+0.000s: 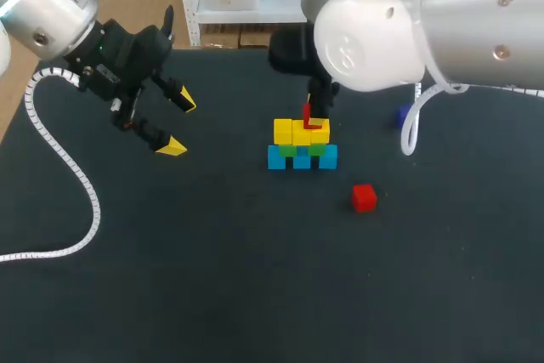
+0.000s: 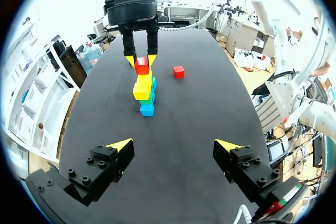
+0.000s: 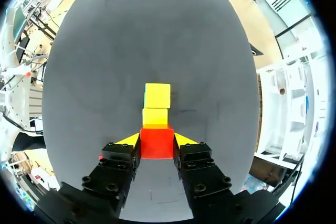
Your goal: Place the blue cubes, place green cubes on the blue cubes, place the yellow cubes on the green cubes, then place the red cubes on the yellow cubes, and place purple cube on the red cubes.
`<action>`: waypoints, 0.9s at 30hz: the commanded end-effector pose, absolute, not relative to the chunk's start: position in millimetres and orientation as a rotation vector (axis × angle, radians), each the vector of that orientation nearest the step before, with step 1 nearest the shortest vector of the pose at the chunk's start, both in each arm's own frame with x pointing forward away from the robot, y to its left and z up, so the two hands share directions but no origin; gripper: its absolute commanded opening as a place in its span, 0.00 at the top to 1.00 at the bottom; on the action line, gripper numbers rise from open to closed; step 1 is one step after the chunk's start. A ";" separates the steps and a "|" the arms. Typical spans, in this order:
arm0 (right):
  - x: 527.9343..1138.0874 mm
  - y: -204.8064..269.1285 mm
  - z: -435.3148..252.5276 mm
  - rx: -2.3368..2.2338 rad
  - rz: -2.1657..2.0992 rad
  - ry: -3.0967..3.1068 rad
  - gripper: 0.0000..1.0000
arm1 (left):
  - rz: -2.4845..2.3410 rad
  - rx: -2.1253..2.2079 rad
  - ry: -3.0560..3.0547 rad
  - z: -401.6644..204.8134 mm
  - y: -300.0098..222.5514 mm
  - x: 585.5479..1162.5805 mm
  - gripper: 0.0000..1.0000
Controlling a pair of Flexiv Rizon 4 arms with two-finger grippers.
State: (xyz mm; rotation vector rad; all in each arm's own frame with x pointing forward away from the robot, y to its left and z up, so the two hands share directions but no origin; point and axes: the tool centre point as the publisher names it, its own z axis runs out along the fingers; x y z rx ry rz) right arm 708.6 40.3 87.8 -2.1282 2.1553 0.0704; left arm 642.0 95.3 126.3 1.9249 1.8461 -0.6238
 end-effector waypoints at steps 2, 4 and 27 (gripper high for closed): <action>710.3 40.9 87.8 -2.130 0.075 2.158 1.00 | -0.624 1.926 1.843 126.0 95.8 642.4 0.00; 709.8 40.3 88.0 -2.129 0.073 2.159 1.00 | -0.624 1.926 1.843 126.0 95.8 642.4 0.00; 706.4 39.1 86.8 -2.127 0.082 2.158 1.00 | -0.624 1.926 1.843 126.0 95.8 642.4 0.00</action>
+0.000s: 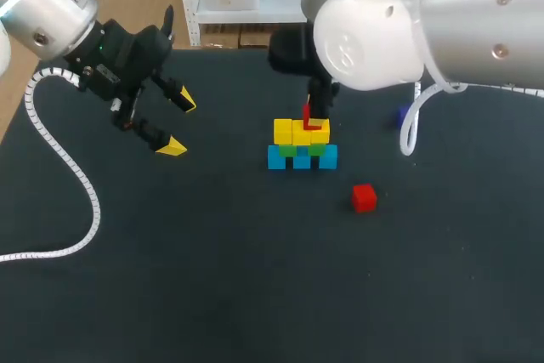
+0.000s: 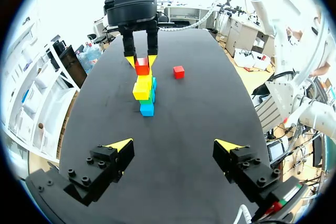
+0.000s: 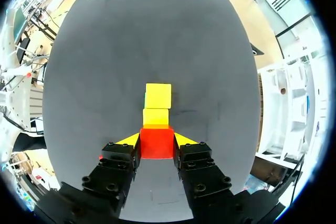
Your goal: Place the blue cubes, place green cubes on the blue cubes, place the yellow cubes on the green cubes, then place the red cubes on the yellow cubes, and place purple cube on the red cubes.
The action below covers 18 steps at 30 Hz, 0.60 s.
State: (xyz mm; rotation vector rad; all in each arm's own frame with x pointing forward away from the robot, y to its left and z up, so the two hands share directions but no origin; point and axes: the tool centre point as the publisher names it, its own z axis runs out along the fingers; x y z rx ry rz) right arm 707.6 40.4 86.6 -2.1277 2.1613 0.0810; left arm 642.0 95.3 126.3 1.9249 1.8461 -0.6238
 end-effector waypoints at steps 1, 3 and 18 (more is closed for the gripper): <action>706.3 39.1 86.8 -2.129 0.083 2.157 1.00 | -0.624 1.926 1.843 126.0 95.8 642.4 0.00; 706.2 39.2 86.8 -2.130 0.082 2.155 1.00 | -0.624 1.926 1.843 126.0 95.8 642.4 0.00; 705.7 38.3 86.3 -2.133 0.084 2.156 0.96 | -0.624 1.926 1.843 126.0 95.8 642.4 0.00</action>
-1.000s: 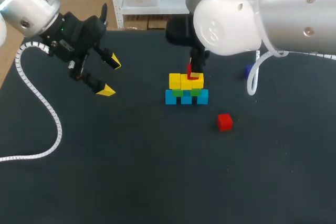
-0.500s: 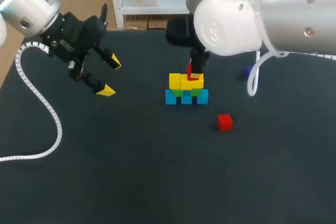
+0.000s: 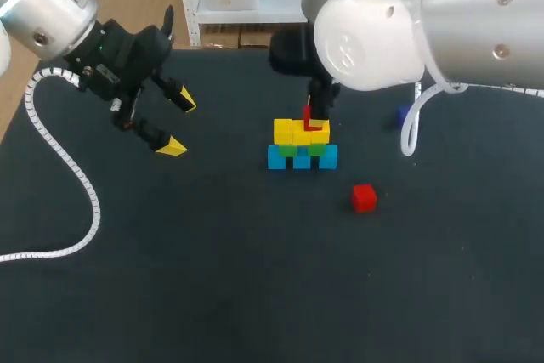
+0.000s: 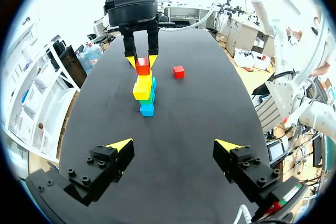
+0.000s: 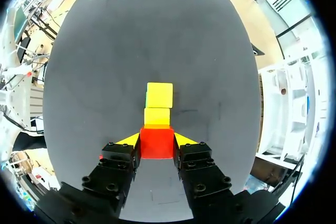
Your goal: Place the blue cubes, place green cubes on the blue cubes, place the yellow cubes on the green cubes, then place the red cubes on the yellow cubes, and place purple cube on the red cubes.
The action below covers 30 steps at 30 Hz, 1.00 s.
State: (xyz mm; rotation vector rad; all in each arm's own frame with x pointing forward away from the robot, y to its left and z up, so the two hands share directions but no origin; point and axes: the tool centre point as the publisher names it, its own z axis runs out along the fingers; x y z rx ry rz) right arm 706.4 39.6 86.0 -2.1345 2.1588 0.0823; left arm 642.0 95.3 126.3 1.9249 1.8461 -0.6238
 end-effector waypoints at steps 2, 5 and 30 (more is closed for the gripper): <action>705.7 38.2 86.2 -2.134 0.085 2.155 0.96 | -0.624 1.926 1.843 126.0 95.8 642.4 0.00; 705.9 38.4 86.0 -2.136 0.086 2.155 0.93 | -0.624 1.926 1.843 126.0 95.8 642.4 0.00; 707.4 39.4 85.6 -2.139 0.091 2.155 0.67 | -0.624 1.926 1.843 126.0 95.8 642.4 0.00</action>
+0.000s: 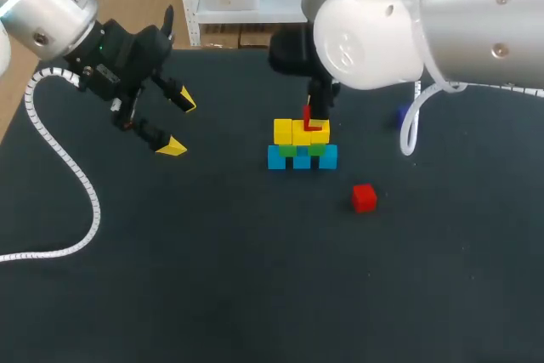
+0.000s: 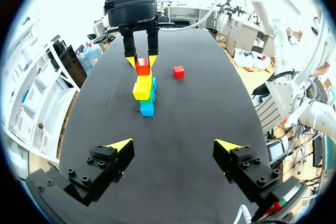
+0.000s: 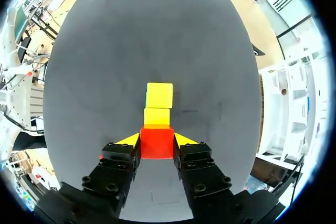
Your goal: Place the blue cubes, place green cubes on the blue cubes, place the yellow cubes on the green cubes, then place the red cubes on the yellow cubes, and place purple cube on the red cubes.
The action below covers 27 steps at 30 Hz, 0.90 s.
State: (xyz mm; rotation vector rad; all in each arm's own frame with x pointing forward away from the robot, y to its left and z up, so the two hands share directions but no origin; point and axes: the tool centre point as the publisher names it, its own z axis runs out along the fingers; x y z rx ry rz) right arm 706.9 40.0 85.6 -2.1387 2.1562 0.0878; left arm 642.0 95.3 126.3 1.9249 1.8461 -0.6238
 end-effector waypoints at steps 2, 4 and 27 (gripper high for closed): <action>707.5 39.3 85.5 -2.140 0.092 2.156 0.65 | -0.624 1.926 1.843 126.0 95.8 642.4 0.00; 707.5 39.0 85.4 -2.140 0.092 2.157 0.64 | -0.624 1.926 1.843 126.0 95.8 642.4 0.00; 708.2 33.5 92.3 -2.132 0.081 2.145 0.00 | -0.624 1.926 1.843 126.0 95.8 642.4 0.00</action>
